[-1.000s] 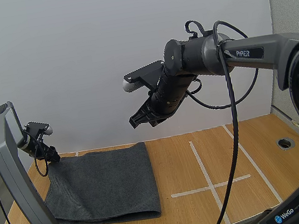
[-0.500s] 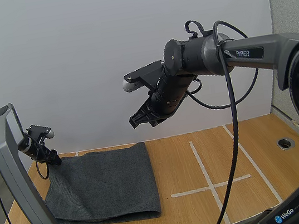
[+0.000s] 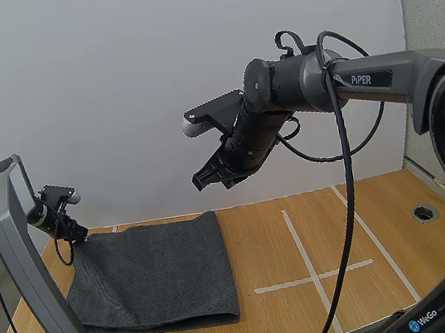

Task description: Fold the towel

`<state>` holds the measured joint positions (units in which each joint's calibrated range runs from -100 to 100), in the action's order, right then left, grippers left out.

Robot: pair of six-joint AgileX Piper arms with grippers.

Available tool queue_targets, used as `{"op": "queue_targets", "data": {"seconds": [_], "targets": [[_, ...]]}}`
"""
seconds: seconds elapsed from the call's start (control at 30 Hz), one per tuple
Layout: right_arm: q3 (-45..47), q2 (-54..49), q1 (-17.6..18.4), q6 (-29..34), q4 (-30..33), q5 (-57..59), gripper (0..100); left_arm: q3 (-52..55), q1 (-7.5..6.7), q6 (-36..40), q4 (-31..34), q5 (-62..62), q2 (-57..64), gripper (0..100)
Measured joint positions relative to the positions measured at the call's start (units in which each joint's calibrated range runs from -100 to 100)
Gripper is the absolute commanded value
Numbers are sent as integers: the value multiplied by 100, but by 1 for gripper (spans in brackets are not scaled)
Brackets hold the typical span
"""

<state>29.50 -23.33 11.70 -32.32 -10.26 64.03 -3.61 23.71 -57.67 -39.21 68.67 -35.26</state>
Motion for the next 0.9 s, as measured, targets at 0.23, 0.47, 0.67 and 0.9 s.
{"op": "queue_targets", "data": {"seconds": [0.23,0.47,0.67,0.9], "targets": [[0,0,0,0,0,0,0,0,0,-8,-22,-131,0,0],[0,0,0,0,0,0,0,-104,0,-57,-129,205,0,13],[0,0,0,0,0,0,0,-272,0,-116,-152,639,0,63],[0,0,0,0,0,0,0,-393,0,-116,-152,468,0,100]]}}
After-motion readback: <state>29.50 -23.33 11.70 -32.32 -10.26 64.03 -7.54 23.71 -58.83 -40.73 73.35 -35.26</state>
